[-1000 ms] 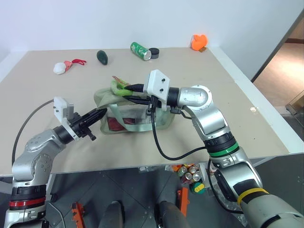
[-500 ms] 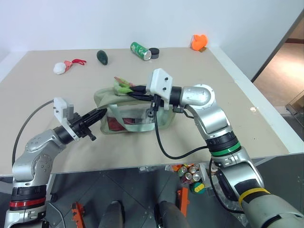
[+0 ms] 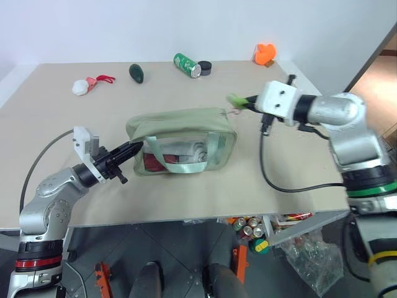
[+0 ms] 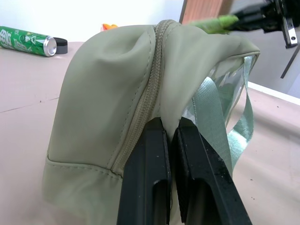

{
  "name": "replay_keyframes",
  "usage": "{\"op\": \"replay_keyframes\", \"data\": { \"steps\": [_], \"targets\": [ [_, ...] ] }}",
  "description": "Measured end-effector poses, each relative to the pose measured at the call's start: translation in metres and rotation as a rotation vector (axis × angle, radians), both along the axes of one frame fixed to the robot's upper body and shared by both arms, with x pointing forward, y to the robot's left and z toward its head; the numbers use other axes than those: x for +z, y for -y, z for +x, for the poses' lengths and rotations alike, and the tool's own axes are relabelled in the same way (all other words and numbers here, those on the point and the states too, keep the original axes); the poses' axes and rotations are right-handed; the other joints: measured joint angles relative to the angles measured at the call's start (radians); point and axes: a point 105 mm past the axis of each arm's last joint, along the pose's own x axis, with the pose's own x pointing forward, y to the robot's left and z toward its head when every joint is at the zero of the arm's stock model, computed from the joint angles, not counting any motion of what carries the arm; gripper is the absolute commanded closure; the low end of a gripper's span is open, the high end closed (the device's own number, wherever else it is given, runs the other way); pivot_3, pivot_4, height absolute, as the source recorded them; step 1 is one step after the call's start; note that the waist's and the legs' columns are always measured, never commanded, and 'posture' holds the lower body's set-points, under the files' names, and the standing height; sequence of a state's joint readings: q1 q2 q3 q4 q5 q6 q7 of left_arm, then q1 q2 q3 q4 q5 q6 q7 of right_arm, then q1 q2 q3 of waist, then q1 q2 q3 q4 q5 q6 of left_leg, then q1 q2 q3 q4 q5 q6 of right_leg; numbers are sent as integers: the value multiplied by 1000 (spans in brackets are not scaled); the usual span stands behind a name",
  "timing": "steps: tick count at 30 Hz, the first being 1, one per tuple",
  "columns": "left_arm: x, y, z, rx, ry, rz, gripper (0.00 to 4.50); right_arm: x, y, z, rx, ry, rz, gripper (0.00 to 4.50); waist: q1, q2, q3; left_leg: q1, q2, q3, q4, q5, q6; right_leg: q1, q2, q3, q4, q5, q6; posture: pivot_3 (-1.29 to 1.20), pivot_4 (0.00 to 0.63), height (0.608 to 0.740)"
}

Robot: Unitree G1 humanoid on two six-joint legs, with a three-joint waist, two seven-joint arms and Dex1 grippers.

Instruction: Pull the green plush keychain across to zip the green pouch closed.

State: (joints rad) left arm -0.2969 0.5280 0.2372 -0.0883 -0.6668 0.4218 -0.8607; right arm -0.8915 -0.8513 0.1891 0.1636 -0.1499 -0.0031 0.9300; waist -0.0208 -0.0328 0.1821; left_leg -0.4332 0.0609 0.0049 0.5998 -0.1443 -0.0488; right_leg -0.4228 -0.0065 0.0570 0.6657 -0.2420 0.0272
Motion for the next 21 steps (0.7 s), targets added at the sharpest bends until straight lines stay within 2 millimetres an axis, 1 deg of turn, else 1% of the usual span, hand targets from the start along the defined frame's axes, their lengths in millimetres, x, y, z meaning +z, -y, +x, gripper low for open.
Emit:
{"op": "replay_keyframes", "data": {
  "steps": [3, 6, 7, 9, 12, 14, 18, 21],
  "targets": [
    [0, 1, 0, -7, 0, 1, 4500, -6, 7, -6, -19, 18, -125, 4463, 1, 0, 0, 0, 0, 0, 0, 0, 0, 0, 0, -1, 0, 0, 0, 0, 150, 740],
    [0, 1, 0, -12, -2, 1, 4500, -17, 4, -10, -9, 8, -195, 4463, 1, 0, 0, 0, 0, 0, 1, 0, 0, 0, 0, 0, 0, 0, 0, 0, 150, 740],
    [0, 1, 0, -14, -4, 1, 4500, -24, 0, -12, 4, -8, -203, 4463, 1, 0, 0, 0, 0, 0, 1, 0, 0, 1, -1, 0, 0, 0, 1, 0, 150, 740],
    [-1, 1, 0, -14, -10, 0, 4500, -44, -13, -17, 46, -54, -192, 4463, 1, 0, 0, 1, 0, 0, 1, 0, 0, 1, -1, 0, 0, 0, 1, 0, 150, 740],
    [-2, 1, 1, -15, -19, -1, 4500, -97, -44, -27, 144, -169, -176, 4463, 0, 0, -1, 3, 0, -1, 1, 0, 0, 3, 0, -1, 0, 0, 1, 0, 150, 740],
    [-2, 1, 1, -15, -23, 1, 4500, -108, -48, -30, 165, -175, -203, 4463, 0, 0, -1, 4, 0, 0, 1, 0, 0, 4, 0, 0, 0, 0, 1, 0, 150, 740],
    [-5, 1, 1, -17, -40, 2, 4500, -118, -52, -30, 189, -164, -226, 4463, -2, -6, -5, 11, 1, 0, 1, 0, -1, 11, 0, -1, 0, 0, 0, 0, 150, 740],
    [-6, 0, 1, -16, -50, 3, 4500, -124, -54, -27, 202, -154, -231, 4463, -4, -7, -6, 18, 1, -1, 1, -1, -1, 15, 0, -1, -1, 0, -1, 0, 150, 740]
  ]
}}
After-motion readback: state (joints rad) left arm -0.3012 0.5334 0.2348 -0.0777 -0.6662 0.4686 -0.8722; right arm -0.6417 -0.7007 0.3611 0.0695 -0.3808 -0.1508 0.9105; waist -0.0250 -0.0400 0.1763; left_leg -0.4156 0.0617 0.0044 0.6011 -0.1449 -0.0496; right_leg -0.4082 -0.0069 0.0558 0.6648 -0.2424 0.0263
